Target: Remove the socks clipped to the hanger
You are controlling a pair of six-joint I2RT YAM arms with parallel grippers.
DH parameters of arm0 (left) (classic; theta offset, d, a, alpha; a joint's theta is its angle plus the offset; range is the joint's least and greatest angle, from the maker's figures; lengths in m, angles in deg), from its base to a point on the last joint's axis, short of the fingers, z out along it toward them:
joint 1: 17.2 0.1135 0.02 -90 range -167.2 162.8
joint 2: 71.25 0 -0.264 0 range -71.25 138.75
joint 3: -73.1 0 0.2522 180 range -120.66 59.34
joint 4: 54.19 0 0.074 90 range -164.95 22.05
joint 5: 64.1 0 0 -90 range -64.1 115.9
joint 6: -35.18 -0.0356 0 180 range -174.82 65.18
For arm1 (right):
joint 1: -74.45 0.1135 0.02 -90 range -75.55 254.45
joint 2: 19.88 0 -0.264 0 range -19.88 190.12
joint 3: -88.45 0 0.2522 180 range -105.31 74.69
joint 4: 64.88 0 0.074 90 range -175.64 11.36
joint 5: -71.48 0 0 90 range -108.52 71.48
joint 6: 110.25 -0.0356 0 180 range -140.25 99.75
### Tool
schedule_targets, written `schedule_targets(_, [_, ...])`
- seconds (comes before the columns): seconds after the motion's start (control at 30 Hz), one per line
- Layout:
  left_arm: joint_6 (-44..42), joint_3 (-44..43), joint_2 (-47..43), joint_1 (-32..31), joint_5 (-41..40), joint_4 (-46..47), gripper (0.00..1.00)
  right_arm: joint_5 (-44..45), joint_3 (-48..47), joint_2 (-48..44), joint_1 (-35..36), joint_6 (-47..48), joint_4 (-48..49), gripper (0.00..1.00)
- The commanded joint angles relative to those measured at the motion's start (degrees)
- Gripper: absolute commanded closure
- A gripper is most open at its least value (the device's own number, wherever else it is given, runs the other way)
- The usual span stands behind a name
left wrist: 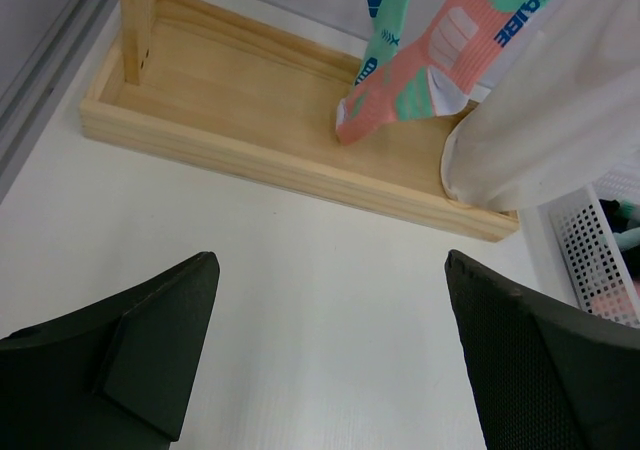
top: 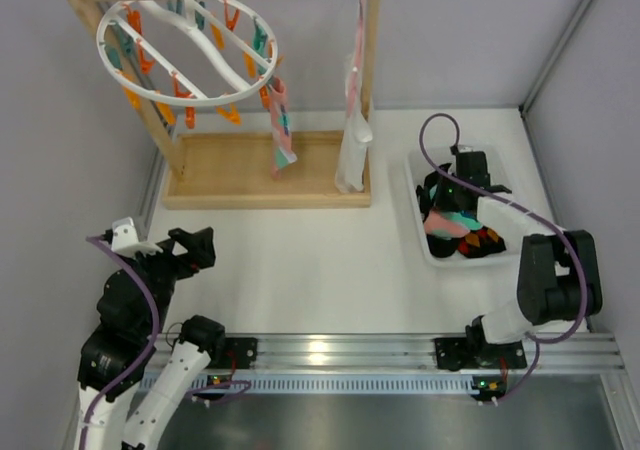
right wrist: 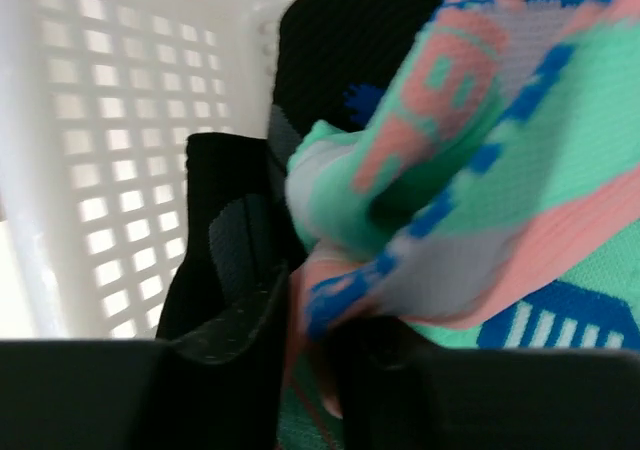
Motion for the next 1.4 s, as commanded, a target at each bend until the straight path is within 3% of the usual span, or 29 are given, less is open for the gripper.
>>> schedule_targets(0.0, [0.7, 0.8, -0.3, -0.1, -0.6, 3.2, 0.02, -2.8, -0.8, -4.5, -0.9, -2.7, 1.3, 0.75])
schedule_targets(0.03, [0.7, 0.9, -0.3, -0.1, -0.6, 3.1, 0.02, -1.8, -1.5, -5.6, -0.9, -2.4, 0.1, 0.59])
schedule_targets(0.07, [0.7, 0.9, -0.3, -0.1, -0.8, 3.1, 0.02, 0.5, -2.1, -8.4, -0.9, -2.2, -2.5, 0.52])
schedule_targets(0.13, [0.8, 0.9, -0.7, -0.1, -0.8, 3.1, 0.02, 3.8, -4.0, -13.2, -0.9, -1.3, -4.7, 0.40])
schedule_targets(0.3, [1.0, 1.0, -3.2, -0.1, -1.8, 3.1, 0.02, 7.4, -6.3, -24.5, -0.4, -0.1, -11.0, 0.22])
schedule_targets(0.37, [1.2, 1.1, -3.9, -0.1, -2.1, 3.0, 0.02, 5.7, -6.2, -29.7, 1.9, 0.5, -11.0, 0.03])
schedule_targets(0.4, [1.3, 1.2, -4.3, -0.1, -2.3, 3.1, 0.02, 3.7, -5.3, -31.5, 3.4, 1.3, -9.1, 0.01])
schedule_targets(0.47, [1.5, 1.3, -4.7, -0.1, -2.6, 3.0, 0.02, -8.0, -1.9, -36.1, 8.8, 1.8, -4.1, 0.02])
schedule_targets(0.6, [1.7, 1.4, -5.7, 0.0, -3.3, 3.0, 0.02, -14.8, 3.5, -38.2, 25.7, 1.2, 11.3, 0.03])
schedule_targets(0.63, [1.8, 1.5, -5.7, 0.0, -3.2, 3.1, 0.02, -15.2, 4.2, -36.9, 32.3, 1.8, 18.4, 0.04])
schedule_targets(0.73, [1.8, 1.6, -5.7, 0.0, -3.0, 3.1, 0.02, -8.9, 4.0, -30.2, 43.1, 5.2, 26.5, 0.04])
schedule_targets(0.8, [1.8, 1.6, -5.7, 0.0, -3.0, 3.0, 0.02, -3.9, 0.7, -25.4, 46.2, 7.3, 28.5, 0.04])
schedule_targets(0.93, [1.6, 1.6, -5.8, 0.0, -2.9, 3.1, 0.02, 15.4, -5.9, -10.9, 47.4, 6.6, 33.4, 0.04])
schedule_targets(1.03, [1.5, 1.6, -5.7, 0.0, -2.8, 3.2, 0.02, 21.4, -12.5, -0.7, 46.2, 10.3, 37.3, 0.03])
schedule_targets(1.23, [1.5, 1.6, -5.6, 0.0, -2.5, 3.1, 0.02, 15.0, -25.3, 16.3, 38.8, 9.1, 42.0, 0.03])
schedule_targets(1.37, [1.0, 1.7, -5.1, 0.1, -1.9, 3.5, 0.02, 14.6, -32.8, 24.3, 37.9, 13.3, 46.1, 0.03])
